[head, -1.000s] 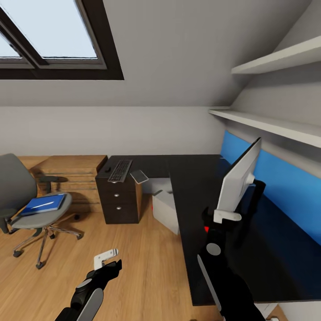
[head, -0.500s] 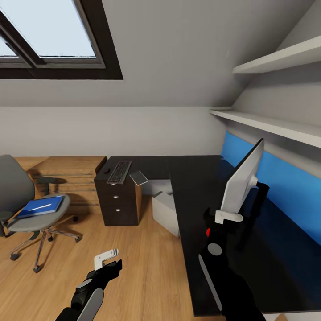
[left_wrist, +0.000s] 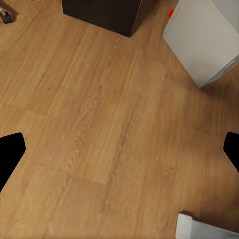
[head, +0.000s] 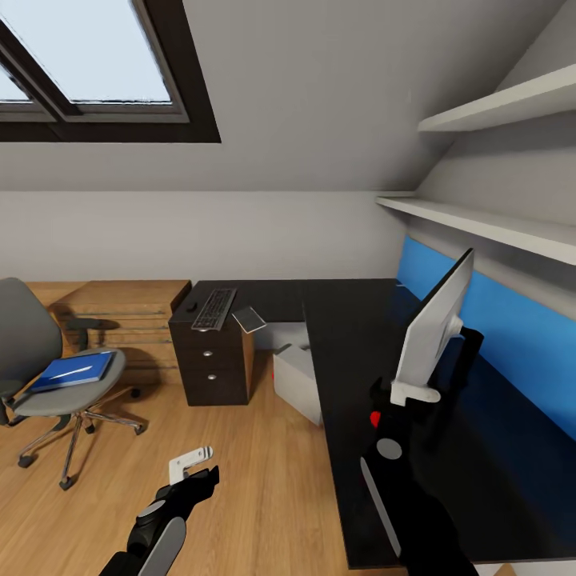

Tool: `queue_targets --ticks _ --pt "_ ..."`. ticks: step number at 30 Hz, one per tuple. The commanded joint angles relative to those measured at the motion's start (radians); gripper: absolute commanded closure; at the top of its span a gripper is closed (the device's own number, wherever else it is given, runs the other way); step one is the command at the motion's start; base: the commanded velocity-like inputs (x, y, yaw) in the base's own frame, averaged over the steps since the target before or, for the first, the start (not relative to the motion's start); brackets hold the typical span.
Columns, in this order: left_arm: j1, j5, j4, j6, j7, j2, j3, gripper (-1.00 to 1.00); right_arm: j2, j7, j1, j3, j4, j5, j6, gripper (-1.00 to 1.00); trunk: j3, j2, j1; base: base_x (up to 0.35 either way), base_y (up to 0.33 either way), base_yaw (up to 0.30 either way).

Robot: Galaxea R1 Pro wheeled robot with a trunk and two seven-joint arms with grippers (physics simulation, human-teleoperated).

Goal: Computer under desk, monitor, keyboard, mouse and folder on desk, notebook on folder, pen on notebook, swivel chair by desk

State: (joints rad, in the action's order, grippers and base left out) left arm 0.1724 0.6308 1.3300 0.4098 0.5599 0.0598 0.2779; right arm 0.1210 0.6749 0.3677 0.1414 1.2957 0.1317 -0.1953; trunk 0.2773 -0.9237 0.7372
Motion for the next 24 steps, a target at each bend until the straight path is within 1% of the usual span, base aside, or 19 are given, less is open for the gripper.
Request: queue_targets --ticks 1,5,16,20,24 --pt "0.001 0.008 0.002 0.001 0.009 0.001 0.003 -1.0 0.0 0.003 0.001 -0.004 -0.004 0.01 -0.009 -1.0 0.001 -0.001 0.0 0.0 0.0 0.0" --pt "0.001 0.008 0.002 0.001 0.009 0.001 0.003 -1.0 0.0 0.003 0.003 -0.016 -0.023 0.01 0.0 -1.0 0.001 -0.001 0.0 0.0 0.0 0.0" --pt "0.001 0.007 0.002 0.001 0.009 0.002 0.002 -1.0 0.0 0.003 0.004 -0.022 -0.029 0.009 0.005 -1.0 0.001 -0.001 0.0 -0.005 0.0 0.0" --pt "0.001 0.007 0.002 0.001 0.009 0.002 0.003 -1.0 0.0 0.003 0.004 -0.022 -0.03 0.009 0.005 -1.0 0.001 -0.001 0.0 -0.256 -0.055 0.0" --pt "0.001 0.007 0.002 0.001 0.009 0.002 0.003 -1.0 0.0 0.003 0.004 -0.022 -0.036 0.009 0.01 -1.0 0.001 -0.001 0.0 -0.277 -0.183 0.0"
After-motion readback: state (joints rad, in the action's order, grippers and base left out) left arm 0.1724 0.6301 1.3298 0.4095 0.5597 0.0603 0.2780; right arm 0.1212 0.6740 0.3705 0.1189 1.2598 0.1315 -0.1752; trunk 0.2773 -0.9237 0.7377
